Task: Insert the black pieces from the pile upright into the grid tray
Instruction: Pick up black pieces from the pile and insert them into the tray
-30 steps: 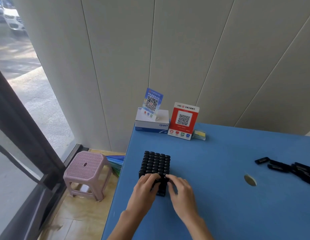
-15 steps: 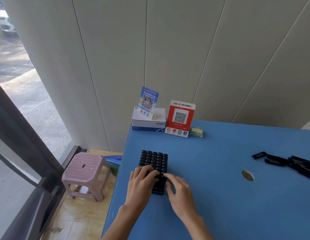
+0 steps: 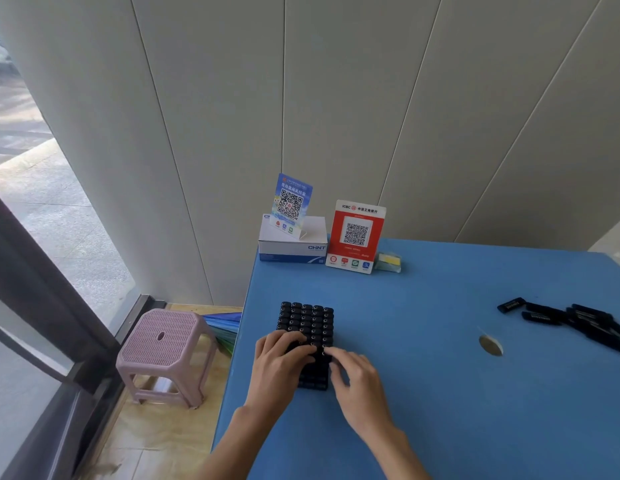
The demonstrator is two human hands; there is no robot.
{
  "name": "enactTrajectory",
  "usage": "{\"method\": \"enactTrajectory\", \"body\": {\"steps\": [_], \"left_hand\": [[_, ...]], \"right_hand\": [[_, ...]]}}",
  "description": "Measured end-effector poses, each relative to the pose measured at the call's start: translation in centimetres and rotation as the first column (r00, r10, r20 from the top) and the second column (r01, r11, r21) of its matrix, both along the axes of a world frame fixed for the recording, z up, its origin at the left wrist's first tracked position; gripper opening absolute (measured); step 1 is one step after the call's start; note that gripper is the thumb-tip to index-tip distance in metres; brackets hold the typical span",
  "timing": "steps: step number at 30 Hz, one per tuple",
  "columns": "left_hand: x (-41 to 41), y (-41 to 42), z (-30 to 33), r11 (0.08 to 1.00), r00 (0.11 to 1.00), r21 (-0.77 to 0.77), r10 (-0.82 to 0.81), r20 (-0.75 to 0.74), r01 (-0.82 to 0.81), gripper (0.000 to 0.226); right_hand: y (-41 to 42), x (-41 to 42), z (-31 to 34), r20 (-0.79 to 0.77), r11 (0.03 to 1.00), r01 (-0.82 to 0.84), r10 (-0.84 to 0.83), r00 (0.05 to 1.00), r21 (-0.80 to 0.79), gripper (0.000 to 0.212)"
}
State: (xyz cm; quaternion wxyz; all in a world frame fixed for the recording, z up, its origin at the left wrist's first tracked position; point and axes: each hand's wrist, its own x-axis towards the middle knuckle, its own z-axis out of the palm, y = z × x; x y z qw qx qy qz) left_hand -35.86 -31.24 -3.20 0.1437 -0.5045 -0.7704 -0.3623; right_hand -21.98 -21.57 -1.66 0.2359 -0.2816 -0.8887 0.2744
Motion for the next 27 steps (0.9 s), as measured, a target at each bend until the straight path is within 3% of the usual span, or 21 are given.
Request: {"method": "enactTrajectory", "body": {"steps": [7, 15, 22, 27], "left_hand": [[0.2, 0.1, 0.2, 1.0, 1.0, -0.005, -0.024, -0.013, 0.024, 0.014], [1.9, 0.5, 1.6, 0.999, 0.996, -0.037, -0.035, -0.082, 0.032, 0.029], [8.0, 3.5, 2.7, 0.995, 0.995, -0.094, -0.038, -0.097, 0.029, 0.033], [15.6, 6.7, 2.9, 0.981, 0.999, -0.193, 0.005, -0.039, -0.013, 0.037]], "right_hand": [[-0.4, 0.3, 0.6, 0.019, 1.0, 0.019, -0.019, 1.0, 0.013, 0.029], [2.0, 2.7, 2.4, 0.114, 0.978, 0.086, -0.109, 0.987, 0.191, 0.036], [7.0, 9.8, 3.7, 0.182, 0.959, 0.089, -0.142, 0.973, 0.27, 0.041], [11.4, 18.3, 4.5, 0.256, 0.967, 0.071, -0.134, 0.957, 0.243, 0.045]]}}
